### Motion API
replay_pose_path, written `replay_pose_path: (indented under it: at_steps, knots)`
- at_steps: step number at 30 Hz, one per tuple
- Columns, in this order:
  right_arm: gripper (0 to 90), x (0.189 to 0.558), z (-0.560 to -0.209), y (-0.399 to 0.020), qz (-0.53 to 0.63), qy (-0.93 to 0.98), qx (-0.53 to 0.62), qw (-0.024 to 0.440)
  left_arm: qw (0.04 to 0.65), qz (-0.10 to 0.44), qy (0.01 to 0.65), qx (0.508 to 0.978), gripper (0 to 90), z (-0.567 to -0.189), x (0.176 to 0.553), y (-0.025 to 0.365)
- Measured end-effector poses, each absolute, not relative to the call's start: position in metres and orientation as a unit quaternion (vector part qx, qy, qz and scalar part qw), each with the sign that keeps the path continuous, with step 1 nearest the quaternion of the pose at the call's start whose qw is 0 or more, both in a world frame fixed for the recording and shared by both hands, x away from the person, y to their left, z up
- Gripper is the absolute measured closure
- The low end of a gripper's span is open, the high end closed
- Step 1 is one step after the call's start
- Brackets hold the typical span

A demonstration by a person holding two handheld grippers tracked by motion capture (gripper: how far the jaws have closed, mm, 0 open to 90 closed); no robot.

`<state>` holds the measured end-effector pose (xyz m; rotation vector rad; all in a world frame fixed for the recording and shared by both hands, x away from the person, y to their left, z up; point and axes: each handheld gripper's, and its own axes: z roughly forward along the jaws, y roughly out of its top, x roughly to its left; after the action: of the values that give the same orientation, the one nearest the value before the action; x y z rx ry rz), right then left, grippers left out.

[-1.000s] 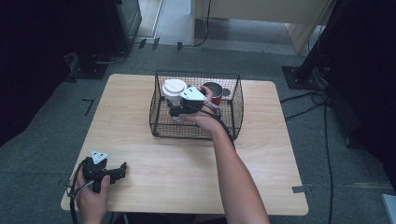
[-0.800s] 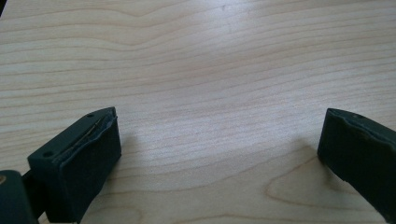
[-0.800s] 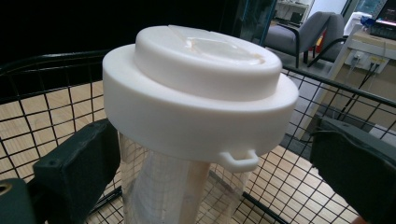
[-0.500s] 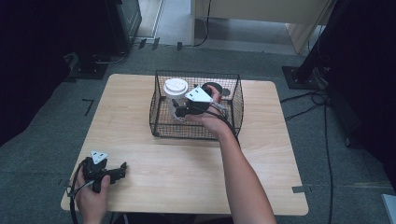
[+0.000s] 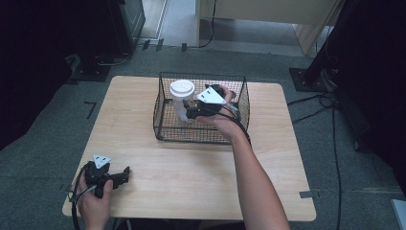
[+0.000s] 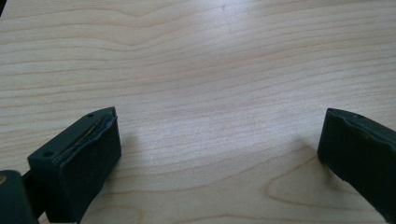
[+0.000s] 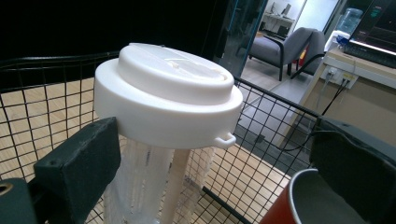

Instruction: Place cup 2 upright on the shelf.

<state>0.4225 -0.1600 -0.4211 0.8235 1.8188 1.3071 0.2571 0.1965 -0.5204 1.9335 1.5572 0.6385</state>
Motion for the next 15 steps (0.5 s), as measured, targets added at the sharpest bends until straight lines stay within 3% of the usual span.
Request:
replay_pose_path:
  at_steps: [15]
  knots:
    - [2.7, 0.411, -0.411, -0.178, 0.511, 0.697, 0.323, 0.386, 0.285, 0.239, 0.582, 0.723, 0.0, -0.520, 0.257, 0.197]
